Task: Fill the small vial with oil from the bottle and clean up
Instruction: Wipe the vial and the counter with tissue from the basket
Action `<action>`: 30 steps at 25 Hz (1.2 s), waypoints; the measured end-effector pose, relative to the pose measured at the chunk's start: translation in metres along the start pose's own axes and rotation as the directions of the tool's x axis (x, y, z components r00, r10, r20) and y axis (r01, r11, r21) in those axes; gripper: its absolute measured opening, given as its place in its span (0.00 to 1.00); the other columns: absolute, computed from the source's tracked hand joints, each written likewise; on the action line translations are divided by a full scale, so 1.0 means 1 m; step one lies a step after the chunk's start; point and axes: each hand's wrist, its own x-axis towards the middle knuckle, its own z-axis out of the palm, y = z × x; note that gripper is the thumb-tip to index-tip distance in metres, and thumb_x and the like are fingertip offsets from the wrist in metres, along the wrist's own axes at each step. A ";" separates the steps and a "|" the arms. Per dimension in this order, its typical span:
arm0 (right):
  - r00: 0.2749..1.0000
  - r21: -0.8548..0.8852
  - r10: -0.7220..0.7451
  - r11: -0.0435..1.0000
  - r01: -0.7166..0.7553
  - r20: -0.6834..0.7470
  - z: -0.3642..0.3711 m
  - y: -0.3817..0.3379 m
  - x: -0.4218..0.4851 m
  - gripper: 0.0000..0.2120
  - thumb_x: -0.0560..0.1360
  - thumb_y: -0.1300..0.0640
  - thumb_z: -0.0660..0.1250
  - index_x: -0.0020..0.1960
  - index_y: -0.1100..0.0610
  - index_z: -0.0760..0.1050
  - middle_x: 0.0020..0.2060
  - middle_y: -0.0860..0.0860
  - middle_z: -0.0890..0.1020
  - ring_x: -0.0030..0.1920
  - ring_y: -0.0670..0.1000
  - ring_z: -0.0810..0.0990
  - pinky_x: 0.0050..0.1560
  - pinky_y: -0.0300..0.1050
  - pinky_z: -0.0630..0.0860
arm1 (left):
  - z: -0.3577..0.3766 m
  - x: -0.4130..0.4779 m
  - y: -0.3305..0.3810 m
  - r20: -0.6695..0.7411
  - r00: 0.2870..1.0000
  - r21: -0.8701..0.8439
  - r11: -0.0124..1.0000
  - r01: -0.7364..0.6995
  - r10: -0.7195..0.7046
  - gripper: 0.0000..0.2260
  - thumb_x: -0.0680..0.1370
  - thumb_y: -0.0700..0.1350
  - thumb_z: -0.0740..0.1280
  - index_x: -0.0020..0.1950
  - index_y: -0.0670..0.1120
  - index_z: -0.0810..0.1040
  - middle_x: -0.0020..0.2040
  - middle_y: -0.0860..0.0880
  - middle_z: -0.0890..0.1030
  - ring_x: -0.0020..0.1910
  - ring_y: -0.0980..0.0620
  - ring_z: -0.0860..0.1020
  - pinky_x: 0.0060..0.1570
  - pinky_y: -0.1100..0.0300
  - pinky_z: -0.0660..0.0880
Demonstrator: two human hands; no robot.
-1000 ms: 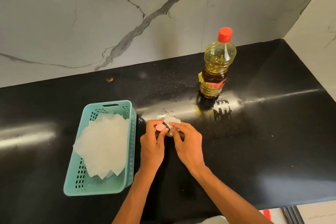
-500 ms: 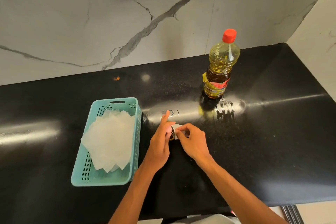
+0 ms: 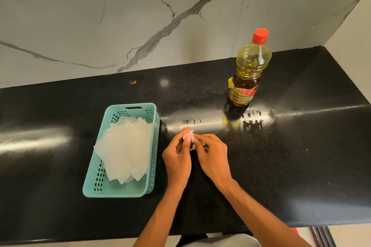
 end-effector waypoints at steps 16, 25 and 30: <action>0.988 -0.100 0.084 0.992 -0.072 0.129 -0.004 -0.003 0.028 0.11 0.78 0.60 0.67 0.57 0.54 0.83 0.50 0.48 0.86 0.44 0.38 0.81 0.47 0.25 0.71 | 0.002 0.017 -0.010 0.097 0.995 -0.077 0.997 0.019 -0.011 0.14 0.86 0.46 0.56 0.60 0.45 0.80 0.66 0.52 0.81 0.68 0.57 0.76 0.65 0.65 0.73; 0.999 0.059 0.052 0.997 -0.052 -0.007 0.005 -0.006 -0.002 0.09 0.78 0.55 0.68 0.57 0.48 0.82 0.46 0.41 0.83 0.48 0.35 0.79 0.44 0.25 0.73 | 0.010 -0.003 -0.007 -0.048 0.994 -0.166 0.982 0.089 -0.098 0.13 0.84 0.50 0.63 0.67 0.51 0.80 0.64 0.56 0.83 0.65 0.57 0.79 0.61 0.63 0.78; 0.982 -0.085 0.088 0.994 -0.074 0.165 0.005 -0.005 0.022 0.10 0.79 0.60 0.65 0.55 0.53 0.84 0.42 0.47 0.86 0.39 0.42 0.82 0.42 0.30 0.76 | 0.008 0.007 -0.011 -0.001 0.995 -0.238 0.967 0.093 -0.096 0.11 0.84 0.43 0.62 0.61 0.47 0.83 0.64 0.54 0.83 0.67 0.56 0.78 0.59 0.69 0.75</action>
